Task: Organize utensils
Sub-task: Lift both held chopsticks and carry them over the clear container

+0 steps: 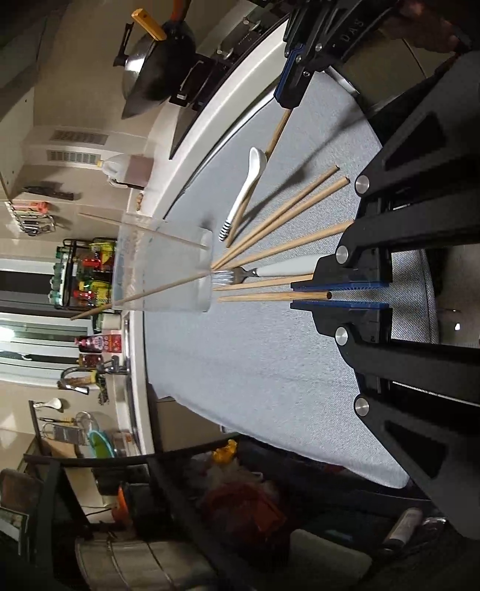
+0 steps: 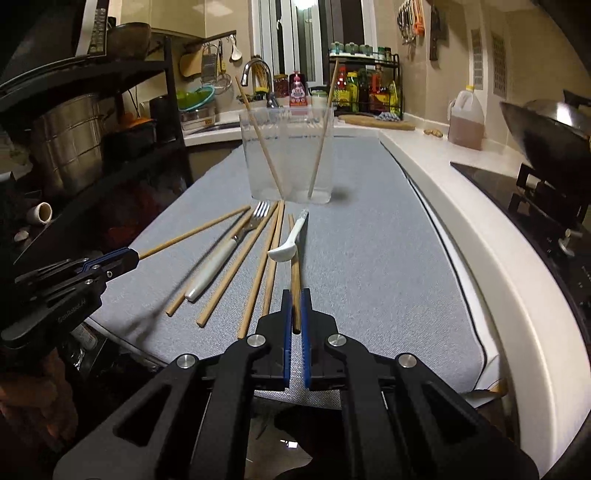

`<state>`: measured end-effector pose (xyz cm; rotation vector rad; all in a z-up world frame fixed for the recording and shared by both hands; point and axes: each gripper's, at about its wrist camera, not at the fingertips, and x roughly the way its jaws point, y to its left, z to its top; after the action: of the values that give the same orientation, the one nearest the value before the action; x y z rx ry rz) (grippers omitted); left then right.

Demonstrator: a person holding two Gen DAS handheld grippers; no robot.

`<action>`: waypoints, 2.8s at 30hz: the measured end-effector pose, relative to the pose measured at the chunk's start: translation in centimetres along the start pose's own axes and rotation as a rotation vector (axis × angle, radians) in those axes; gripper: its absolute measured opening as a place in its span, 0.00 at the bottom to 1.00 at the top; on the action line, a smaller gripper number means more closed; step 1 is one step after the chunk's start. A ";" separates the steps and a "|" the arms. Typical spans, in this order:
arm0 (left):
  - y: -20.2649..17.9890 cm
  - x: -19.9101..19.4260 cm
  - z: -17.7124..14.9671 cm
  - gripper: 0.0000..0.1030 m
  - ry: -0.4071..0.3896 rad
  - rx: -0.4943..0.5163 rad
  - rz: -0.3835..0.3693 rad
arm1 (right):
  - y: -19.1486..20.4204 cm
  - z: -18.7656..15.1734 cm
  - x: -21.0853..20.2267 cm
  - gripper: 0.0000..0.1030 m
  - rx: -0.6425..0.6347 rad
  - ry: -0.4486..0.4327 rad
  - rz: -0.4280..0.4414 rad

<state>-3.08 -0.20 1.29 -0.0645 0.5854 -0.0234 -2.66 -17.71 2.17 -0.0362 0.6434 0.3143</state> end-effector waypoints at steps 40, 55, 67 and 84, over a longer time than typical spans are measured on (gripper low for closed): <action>1.1 -1.1 17.3 0.04 -0.082 0.024 -0.092 | -1.9 16.2 -2.9 0.04 -0.024 -0.166 0.029; 1.3 2.6 19.9 0.04 0.025 0.016 -0.094 | -2.7 19.0 0.9 0.05 -0.006 -0.081 0.017; 1.4 5.2 19.2 0.05 0.049 0.013 -0.108 | -2.6 17.9 3.7 0.06 -0.003 -0.055 0.007; 0.8 4.6 21.0 0.05 0.048 0.049 -0.110 | -2.0 20.8 3.0 0.05 -0.022 -0.048 0.015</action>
<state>12.33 1.53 16.13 -0.0485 0.6287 -0.1466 12.38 -16.03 16.91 -0.0449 0.5932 0.3357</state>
